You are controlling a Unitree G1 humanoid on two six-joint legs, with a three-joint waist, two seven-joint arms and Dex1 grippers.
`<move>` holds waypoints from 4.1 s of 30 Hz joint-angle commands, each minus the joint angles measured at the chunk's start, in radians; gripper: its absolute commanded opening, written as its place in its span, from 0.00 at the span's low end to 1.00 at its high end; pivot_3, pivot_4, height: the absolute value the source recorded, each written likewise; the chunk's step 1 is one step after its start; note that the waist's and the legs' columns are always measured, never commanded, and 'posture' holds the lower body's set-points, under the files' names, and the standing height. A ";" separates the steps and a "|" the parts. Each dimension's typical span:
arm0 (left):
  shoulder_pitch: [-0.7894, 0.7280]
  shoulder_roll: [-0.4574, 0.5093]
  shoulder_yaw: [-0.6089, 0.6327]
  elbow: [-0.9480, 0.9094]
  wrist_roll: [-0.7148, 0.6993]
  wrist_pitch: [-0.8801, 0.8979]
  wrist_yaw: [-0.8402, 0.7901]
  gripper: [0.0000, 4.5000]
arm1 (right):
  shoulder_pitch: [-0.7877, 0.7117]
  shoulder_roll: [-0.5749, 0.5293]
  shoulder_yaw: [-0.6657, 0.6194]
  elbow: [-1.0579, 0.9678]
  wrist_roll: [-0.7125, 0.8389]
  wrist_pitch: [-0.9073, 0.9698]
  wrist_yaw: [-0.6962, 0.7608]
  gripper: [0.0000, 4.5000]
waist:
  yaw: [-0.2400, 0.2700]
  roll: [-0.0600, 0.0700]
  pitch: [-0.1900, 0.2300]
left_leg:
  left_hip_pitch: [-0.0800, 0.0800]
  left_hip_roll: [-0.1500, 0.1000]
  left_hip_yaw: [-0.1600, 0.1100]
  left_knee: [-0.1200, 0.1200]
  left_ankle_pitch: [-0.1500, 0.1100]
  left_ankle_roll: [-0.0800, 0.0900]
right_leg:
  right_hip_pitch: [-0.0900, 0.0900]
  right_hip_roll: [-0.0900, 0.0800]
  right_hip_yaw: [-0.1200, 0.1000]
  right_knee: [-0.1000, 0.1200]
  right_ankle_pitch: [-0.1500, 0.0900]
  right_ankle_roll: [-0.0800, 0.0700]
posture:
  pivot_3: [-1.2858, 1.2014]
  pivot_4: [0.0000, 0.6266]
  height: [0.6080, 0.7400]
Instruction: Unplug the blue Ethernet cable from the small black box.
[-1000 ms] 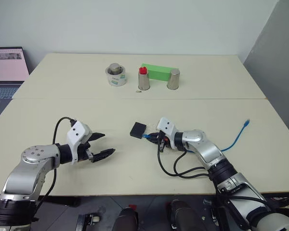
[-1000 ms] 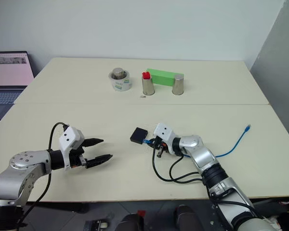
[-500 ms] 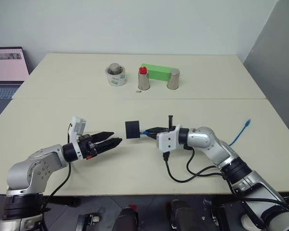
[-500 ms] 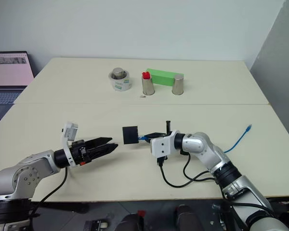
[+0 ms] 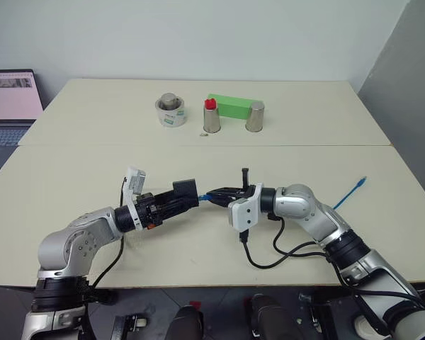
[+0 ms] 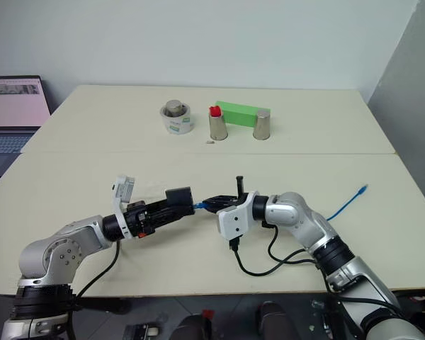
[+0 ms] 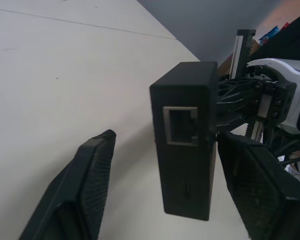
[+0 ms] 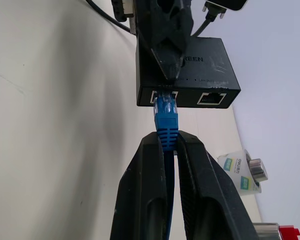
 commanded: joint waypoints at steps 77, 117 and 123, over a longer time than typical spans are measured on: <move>-0.086 0.110 -0.255 -0.071 0.171 -0.343 -0.407 0.17 | 0.055 -0.110 -0.191 -0.478 0.899 1.344 0.316 0.01 | 0.000 0.001 0.000 | -0.005 0.001 -0.002 0.000 0.000 0.001 | -0.002 0.001 -0.003 -0.003 0.000 0.000 | 0.52 0.24 1.00; 0.012 0.011 -0.073 -0.021 0.217 -0.307 0.059 0.17 | -0.005 -0.132 -0.359 0.040 0.529 0.757 0.154 0.71 | 0.000 0.001 0.001 | -0.007 0.000 -0.001 0.001 0.000 0.001 | -0.004 0.000 -0.001 -0.003 0.001 0.002 | 0.52 0.24 1.00; -0.093 -0.148 0.037 0.190 0.284 -0.478 0.307 0.17 | 0.083 -0.147 -0.355 -0.314 0.667 0.946 0.231 0.76 | 0.008 0.002 0.001 | -0.006 0.000 -0.003 0.002 0.000 0.001 | -0.002 0.000 -0.003 -0.002 0.002 0.003 | 0.52 0.24 1.00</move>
